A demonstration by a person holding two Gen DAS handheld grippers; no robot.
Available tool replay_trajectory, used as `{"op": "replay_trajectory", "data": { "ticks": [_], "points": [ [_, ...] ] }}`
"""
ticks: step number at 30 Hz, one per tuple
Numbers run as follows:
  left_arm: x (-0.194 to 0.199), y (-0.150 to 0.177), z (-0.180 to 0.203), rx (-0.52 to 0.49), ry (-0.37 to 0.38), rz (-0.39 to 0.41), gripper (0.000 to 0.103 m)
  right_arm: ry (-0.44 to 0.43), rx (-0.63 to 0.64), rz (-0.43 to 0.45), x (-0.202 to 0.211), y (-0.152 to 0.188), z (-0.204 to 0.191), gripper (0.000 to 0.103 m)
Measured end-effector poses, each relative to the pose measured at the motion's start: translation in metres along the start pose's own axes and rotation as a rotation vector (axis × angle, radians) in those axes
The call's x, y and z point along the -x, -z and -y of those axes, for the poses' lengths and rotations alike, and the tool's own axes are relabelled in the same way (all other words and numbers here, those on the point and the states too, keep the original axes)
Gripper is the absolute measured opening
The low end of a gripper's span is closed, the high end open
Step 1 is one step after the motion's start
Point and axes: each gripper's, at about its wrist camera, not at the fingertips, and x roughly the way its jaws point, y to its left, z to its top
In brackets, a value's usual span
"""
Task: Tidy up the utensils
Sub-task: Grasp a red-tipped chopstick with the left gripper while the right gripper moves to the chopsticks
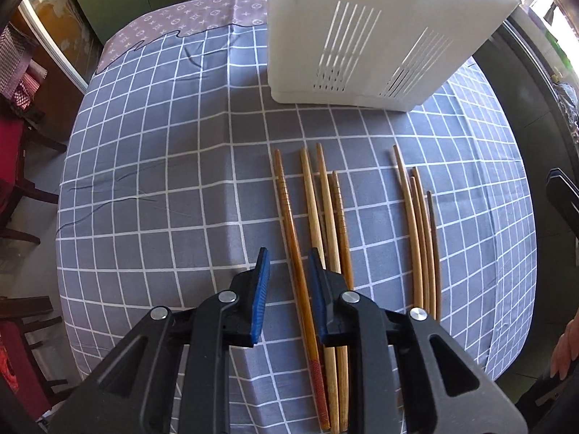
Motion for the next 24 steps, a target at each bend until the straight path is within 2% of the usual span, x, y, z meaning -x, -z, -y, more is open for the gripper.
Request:
{"op": "replay_trajectory", "data": {
  "ticks": [2, 11, 13, 15, 18, 21, 24],
  "points": [
    [-0.005, -0.002, 0.000, 0.004, -0.008, -0.017, 0.016, 0.000, 0.002, -0.012, -0.003, 0.001, 0.000, 0.018],
    [-0.011, -0.006, 0.017, -0.025, -0.040, -0.033, 0.015, 0.001, 0.021, -0.080, -0.017, 0.006, -0.005, 0.018],
    [-0.012, -0.006, 0.020, -0.033, -0.047, -0.031, 0.015, 0.000, 0.029, -0.104, -0.022, 0.008, -0.007, 0.023],
    [-0.013, -0.006, 0.020, -0.038, -0.046, -0.029, 0.009, -0.015, 0.031, -0.142, -0.027, 0.010, -0.010, 0.023],
    [-0.011, -0.003, 0.016, -0.040, -0.040, -0.023, 0.007, -0.050, 0.023, -0.213, -0.038, 0.012, -0.014, 0.023],
    [-0.003, 0.000, 0.005, -0.027, -0.028, 0.002, 0.007, -0.066, 0.015, -0.282, -0.051, 0.015, -0.017, 0.023],
    [0.014, 0.006, -0.003, -0.033, -0.036, 0.074, 0.007, -0.080, -0.002, -0.350, -0.063, 0.018, -0.020, 0.023]
  ]
}}
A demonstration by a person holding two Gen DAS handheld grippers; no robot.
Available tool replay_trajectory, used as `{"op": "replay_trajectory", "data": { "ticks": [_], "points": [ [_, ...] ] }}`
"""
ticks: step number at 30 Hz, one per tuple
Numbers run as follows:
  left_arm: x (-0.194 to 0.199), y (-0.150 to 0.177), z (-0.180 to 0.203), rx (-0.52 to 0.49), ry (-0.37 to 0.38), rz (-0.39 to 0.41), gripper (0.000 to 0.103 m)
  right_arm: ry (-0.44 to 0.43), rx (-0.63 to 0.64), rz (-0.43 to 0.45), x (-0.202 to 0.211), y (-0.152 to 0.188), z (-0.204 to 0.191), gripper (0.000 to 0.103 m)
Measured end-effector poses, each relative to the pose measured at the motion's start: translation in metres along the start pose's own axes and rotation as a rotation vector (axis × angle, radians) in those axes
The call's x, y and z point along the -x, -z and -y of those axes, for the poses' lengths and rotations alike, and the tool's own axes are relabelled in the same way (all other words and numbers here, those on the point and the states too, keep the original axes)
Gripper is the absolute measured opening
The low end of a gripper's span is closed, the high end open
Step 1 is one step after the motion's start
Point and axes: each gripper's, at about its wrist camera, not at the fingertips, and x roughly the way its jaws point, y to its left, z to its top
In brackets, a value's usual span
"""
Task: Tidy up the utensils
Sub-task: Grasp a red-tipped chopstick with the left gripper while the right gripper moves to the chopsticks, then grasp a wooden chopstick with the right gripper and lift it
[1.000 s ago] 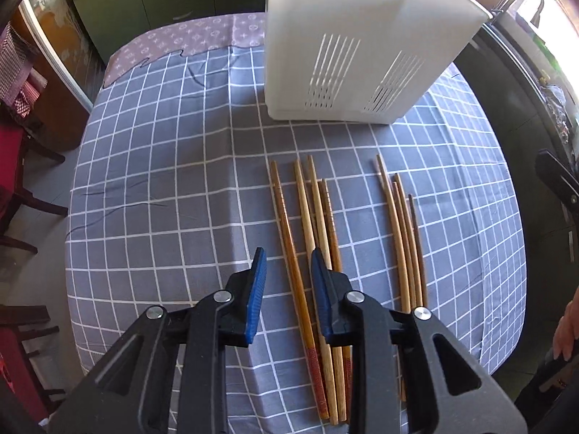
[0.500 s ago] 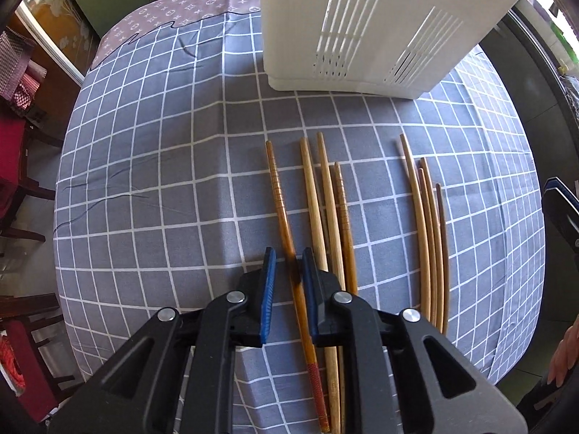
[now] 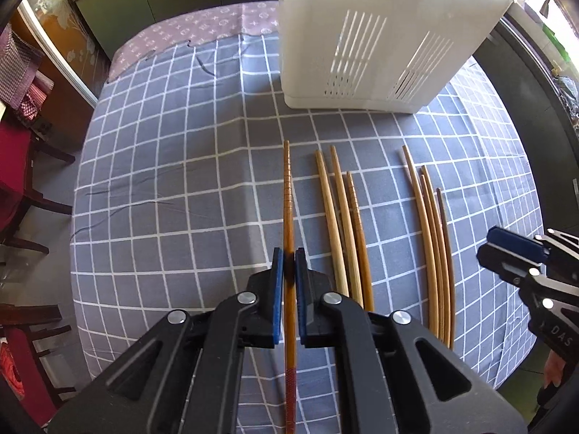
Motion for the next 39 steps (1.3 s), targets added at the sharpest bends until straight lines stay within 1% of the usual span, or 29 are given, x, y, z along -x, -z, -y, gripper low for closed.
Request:
{"op": "replay_trajectory", "data": {
  "ticks": [3, 5, 8, 11, 13, 15, 21, 24, 26, 29, 31, 34, 36, 39],
  "points": [
    [0.021, 0.004, -0.003, -0.005, -0.001, 0.074, 0.007, -0.005, -0.018, -0.049, -0.012, -0.002, -0.002, 0.018],
    [0.034, 0.006, -0.006, -0.010, -0.004, 0.119, 0.007, 0.002, -0.023, -0.064, -0.017, -0.002, -0.005, 0.018],
    [0.050, 0.010, -0.009, -0.015, -0.009, 0.175, 0.007, 0.025, -0.018, -0.081, -0.023, -0.002, -0.011, 0.017],
    [0.061, 0.015, -0.010, -0.018, -0.004, 0.211, 0.007, 0.062, -0.016, -0.095, -0.029, -0.003, -0.014, 0.017],
    [0.065, 0.015, -0.016, -0.021, 0.001, 0.229, 0.007, 0.081, -0.016, -0.103, -0.032, -0.004, -0.014, 0.014],
    [0.070, 0.017, -0.018, -0.025, 0.002, 0.244, 0.007, 0.093, -0.023, -0.105, -0.034, -0.004, -0.013, 0.014],
    [0.073, 0.019, -0.019, -0.036, 0.012, 0.254, 0.007, 0.106, -0.026, -0.123, -0.039, -0.002, -0.020, 0.014],
    [0.074, 0.021, -0.016, -0.042, 0.015, 0.259, 0.007, 0.140, 0.005, -0.123, -0.041, -0.002, -0.028, 0.014],
    [0.075, 0.022, -0.014, -0.049, 0.013, 0.265, 0.007, 0.158, 0.011, -0.125, -0.042, -0.003, -0.030, 0.009],
    [0.077, 0.023, -0.014, -0.054, 0.018, 0.270, 0.007, 0.160, 0.010, -0.121, -0.043, -0.004, -0.029, 0.007],
    [0.080, 0.024, -0.015, -0.053, 0.021, 0.276, 0.007, 0.140, -0.002, -0.111, -0.041, -0.003, -0.027, 0.006],
    [0.085, 0.026, -0.016, -0.054, 0.021, 0.289, 0.007, 0.099, -0.010, -0.064, -0.026, -0.001, -0.024, 0.006],
    [0.091, 0.028, -0.017, -0.053, 0.022, 0.301, 0.007, 0.068, -0.013, -0.011, -0.006, 0.000, -0.024, 0.006],
    [0.101, 0.030, -0.019, -0.053, 0.020, 0.328, 0.007, 0.044, 0.002, 0.097, 0.033, 0.003, -0.027, 0.006]
  ]
}}
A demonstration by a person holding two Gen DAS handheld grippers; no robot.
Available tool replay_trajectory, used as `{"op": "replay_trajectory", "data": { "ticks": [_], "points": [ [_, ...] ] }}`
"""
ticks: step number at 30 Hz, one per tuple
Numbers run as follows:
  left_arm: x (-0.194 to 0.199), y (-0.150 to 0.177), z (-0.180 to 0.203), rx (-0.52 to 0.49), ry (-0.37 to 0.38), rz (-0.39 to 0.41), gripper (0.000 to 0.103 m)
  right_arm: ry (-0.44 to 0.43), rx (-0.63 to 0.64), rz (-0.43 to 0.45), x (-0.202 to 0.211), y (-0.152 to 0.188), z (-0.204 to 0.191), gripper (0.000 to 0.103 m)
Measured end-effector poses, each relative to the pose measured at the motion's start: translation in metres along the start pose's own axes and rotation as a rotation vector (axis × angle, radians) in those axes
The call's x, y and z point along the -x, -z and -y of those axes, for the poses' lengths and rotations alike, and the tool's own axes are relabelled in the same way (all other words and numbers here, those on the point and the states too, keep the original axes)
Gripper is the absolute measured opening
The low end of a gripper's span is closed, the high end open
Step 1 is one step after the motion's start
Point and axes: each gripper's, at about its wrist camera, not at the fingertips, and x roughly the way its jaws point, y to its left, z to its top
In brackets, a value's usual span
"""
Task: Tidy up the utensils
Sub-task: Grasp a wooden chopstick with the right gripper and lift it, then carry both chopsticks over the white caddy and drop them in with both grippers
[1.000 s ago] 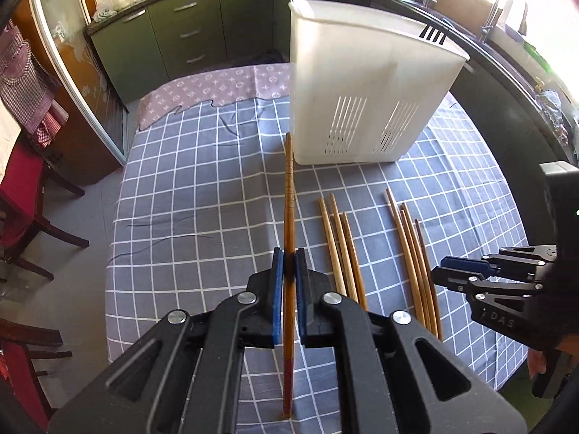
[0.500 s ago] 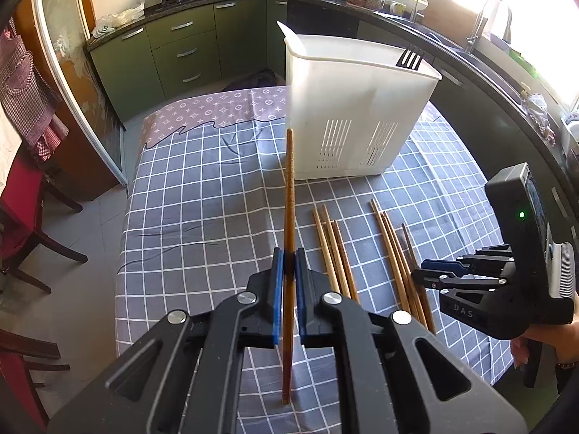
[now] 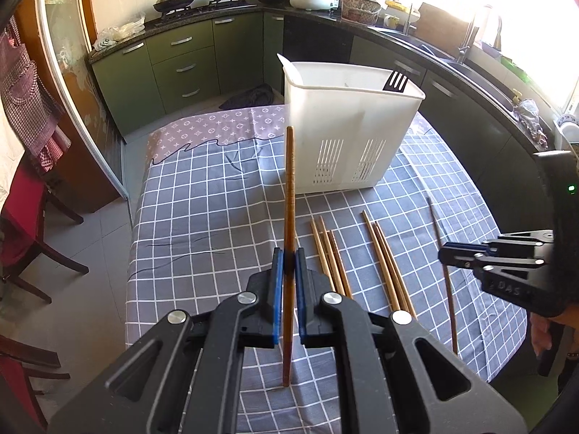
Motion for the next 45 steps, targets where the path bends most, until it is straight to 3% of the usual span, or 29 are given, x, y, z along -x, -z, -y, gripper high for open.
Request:
{"op": "replay_trajectory", "data": {
  "ticks": [6, 12, 28, 45],
  "points": [
    [0.019, -0.002, 0.002, -0.009, -0.001, 0.044, 0.007, -0.006, 0.030, 0.167, 0.069, 0.016, 0.002, 0.006],
    [0.030, -0.001, 0.003, -0.018, -0.002, 0.060, 0.007, 0.000, 0.054, 0.233, 0.103, 0.037, 0.003, 0.006],
    [0.035, 0.000, 0.017, -0.052, 0.005, 0.062, 0.007, 0.006, 0.074, 0.290, 0.123, 0.058, -0.001, 0.006],
    [0.056, -0.021, 0.025, -0.071, 0.029, 0.099, 0.007, -0.023, 0.090, 0.325, 0.141, 0.038, -0.005, 0.006]
  ]
}}
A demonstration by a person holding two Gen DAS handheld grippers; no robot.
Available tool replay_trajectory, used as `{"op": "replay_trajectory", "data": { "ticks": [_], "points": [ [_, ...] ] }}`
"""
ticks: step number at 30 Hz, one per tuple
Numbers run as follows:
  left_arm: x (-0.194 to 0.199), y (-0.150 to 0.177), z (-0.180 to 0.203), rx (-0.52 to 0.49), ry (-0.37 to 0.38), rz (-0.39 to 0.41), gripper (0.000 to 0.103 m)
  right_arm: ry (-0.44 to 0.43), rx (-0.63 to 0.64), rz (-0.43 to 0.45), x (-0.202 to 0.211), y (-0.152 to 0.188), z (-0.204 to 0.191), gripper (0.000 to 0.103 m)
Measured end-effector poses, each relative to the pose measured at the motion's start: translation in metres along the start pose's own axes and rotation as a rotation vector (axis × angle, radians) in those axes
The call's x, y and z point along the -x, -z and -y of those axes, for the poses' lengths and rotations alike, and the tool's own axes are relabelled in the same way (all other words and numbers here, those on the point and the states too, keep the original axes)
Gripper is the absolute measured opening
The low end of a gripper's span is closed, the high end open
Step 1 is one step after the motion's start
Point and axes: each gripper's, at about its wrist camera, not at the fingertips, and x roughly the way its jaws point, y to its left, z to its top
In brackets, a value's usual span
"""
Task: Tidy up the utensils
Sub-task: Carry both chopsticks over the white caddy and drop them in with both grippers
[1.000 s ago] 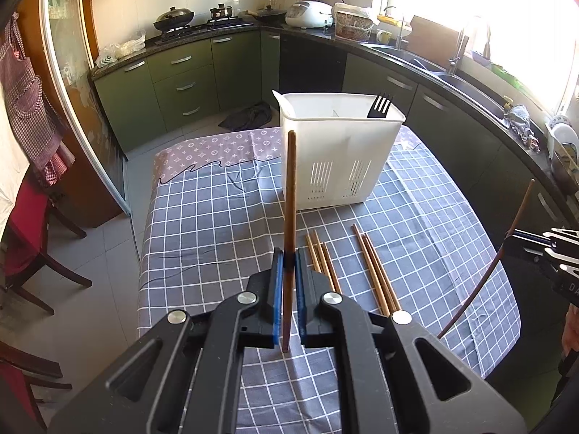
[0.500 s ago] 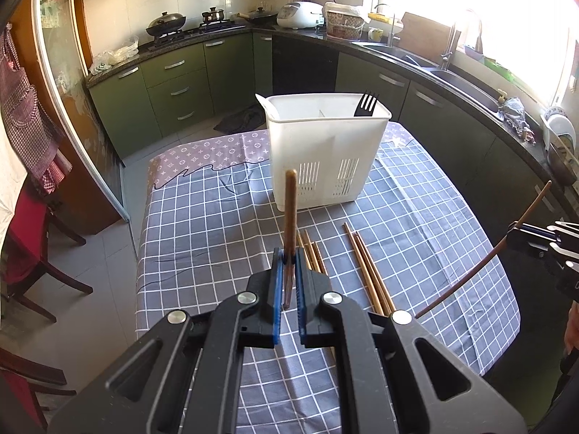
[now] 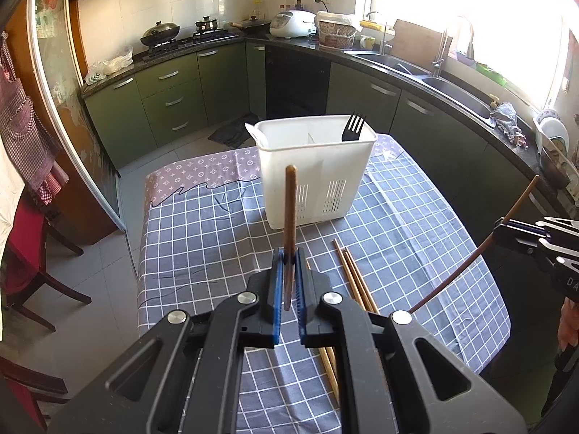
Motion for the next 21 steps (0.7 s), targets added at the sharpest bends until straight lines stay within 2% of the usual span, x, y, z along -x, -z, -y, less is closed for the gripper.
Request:
{"op": "replay_trajectory", "data": {
  "ticks": [6, 12, 17, 21],
  "points": [
    [0.030, -0.044, 0.006, -0.006, 0.042, 0.066, 0.007, -0.014, 0.028, 0.063, 0.019, -0.040, -0.006, 0.006],
    [0.061, -0.106, 0.023, -0.028, 0.025, 0.212, 0.007, -0.020, 0.035, 0.116, 0.030, -0.081, -0.003, 0.006],
    [0.045, -0.145, 0.028, -0.011, -0.028, 0.271, 0.007, -0.021, 0.031, 0.138, 0.030, -0.106, 0.006, 0.006],
    [0.014, -0.158, 0.024, 0.002, -0.070, 0.279, 0.007, -0.033, 0.021, 0.157, 0.031, -0.124, 0.012, 0.006]
  ]
}}
